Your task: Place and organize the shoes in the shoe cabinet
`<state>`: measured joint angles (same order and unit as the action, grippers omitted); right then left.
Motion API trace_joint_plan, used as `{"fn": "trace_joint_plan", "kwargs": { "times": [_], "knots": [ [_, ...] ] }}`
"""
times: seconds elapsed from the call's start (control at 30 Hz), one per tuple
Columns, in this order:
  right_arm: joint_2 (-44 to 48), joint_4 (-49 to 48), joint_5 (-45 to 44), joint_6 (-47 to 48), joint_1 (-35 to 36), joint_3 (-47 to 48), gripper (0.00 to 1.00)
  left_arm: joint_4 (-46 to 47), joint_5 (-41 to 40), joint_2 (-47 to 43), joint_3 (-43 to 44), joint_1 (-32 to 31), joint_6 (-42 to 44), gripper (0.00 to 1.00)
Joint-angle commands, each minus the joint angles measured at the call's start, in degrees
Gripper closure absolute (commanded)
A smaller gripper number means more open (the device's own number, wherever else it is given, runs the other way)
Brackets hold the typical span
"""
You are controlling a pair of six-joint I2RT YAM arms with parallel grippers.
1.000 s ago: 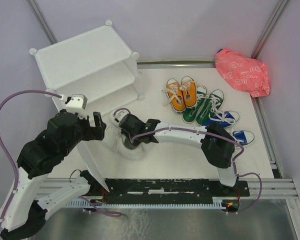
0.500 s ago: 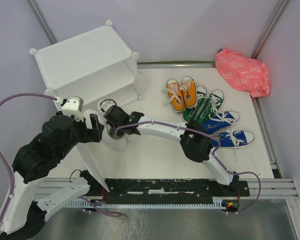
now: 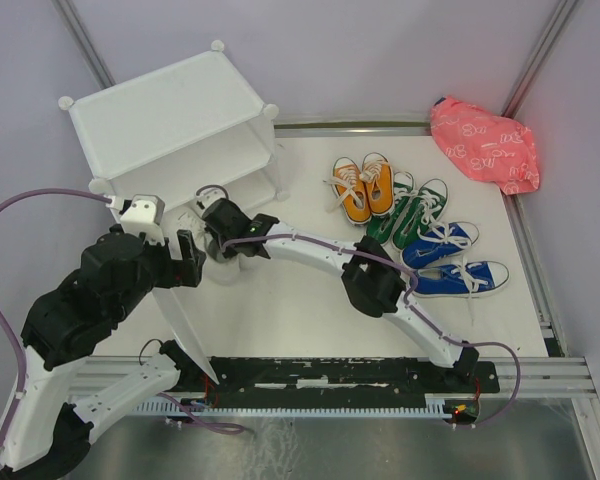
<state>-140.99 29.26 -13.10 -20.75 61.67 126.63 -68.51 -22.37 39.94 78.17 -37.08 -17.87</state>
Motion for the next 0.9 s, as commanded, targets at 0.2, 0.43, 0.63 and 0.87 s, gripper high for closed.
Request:
{"fn": "trace_joint_plan", "kwargs": {
  "times": [0.2,0.43,0.63,0.87],
  "knots": [
    [-0.8,-14.8,3.3,-3.6,0.2,10.4,0.58,-0.2,-0.1,-0.5,1.3,0.1,1.1,0.03],
    [6.4,-17.2,7.8,-1.7,0.2,2.4,0.07,0.3,0.1,-0.4,1.4,0.1,0.7,0.04],
    [12.2,-14.5,11.4,-0.4,0.4,-0.6,0.01,0.9,0.4,-0.3,1.9,0.1,0.7,0.04],
    [22.0,-9.4,10.3,2.4,0.7,-10.3,0.01,1.4,0.2,-0.3,2.2,0.1,0.7,0.02]
  ]
}}
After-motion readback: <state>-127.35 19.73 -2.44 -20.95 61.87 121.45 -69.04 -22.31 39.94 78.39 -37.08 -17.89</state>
